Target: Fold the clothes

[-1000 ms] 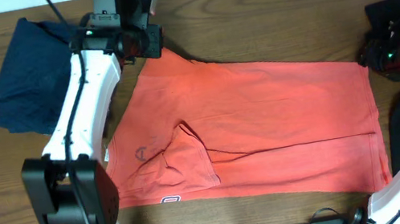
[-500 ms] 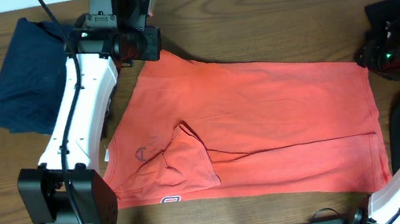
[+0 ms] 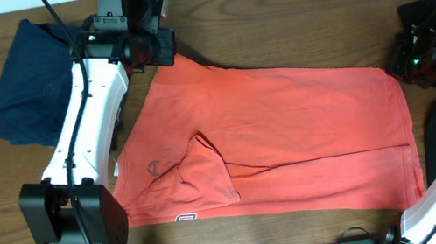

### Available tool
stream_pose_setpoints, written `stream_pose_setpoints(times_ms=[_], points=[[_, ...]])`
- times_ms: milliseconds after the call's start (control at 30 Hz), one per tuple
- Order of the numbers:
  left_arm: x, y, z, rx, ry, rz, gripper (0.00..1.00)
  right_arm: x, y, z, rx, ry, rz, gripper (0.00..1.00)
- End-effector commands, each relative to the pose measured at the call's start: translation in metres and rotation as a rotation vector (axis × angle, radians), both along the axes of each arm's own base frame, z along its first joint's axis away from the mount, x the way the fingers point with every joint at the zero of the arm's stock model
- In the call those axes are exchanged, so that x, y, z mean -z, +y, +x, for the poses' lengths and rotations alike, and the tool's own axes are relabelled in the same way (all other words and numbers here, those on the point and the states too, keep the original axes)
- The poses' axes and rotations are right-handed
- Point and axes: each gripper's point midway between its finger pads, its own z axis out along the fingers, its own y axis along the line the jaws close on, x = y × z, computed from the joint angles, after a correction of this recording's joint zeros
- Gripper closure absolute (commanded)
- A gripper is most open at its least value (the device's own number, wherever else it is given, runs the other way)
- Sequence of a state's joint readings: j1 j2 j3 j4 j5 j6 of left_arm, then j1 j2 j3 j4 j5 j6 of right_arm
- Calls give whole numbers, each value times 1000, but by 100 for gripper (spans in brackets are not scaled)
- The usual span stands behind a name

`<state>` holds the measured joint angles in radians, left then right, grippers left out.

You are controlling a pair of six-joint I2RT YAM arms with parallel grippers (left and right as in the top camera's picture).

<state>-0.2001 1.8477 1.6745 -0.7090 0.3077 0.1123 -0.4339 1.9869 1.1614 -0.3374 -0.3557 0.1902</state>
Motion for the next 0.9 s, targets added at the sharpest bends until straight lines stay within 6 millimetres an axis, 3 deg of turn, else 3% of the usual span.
stream_pose_setpoints(times_ms=[0,267,367,500,700,867], points=[[-7,3,-3,6,-8,11,94,0,1,-2,-2,0,30,99],[-12,9,-30,5,64,27,94,-63,-15,-10,31,-125,96,99],[-11,21,-41,-26,95,84,94,-91,-21,-15,44,-172,75,99],[-1,33,-61,-46,180,142,94,-122,-13,-21,27,-221,82,99],[5,38,-79,-44,257,162,94,-123,-8,-39,47,-156,88,99],[12,44,-109,-38,379,190,94,-115,3,-56,55,-76,136,99]])
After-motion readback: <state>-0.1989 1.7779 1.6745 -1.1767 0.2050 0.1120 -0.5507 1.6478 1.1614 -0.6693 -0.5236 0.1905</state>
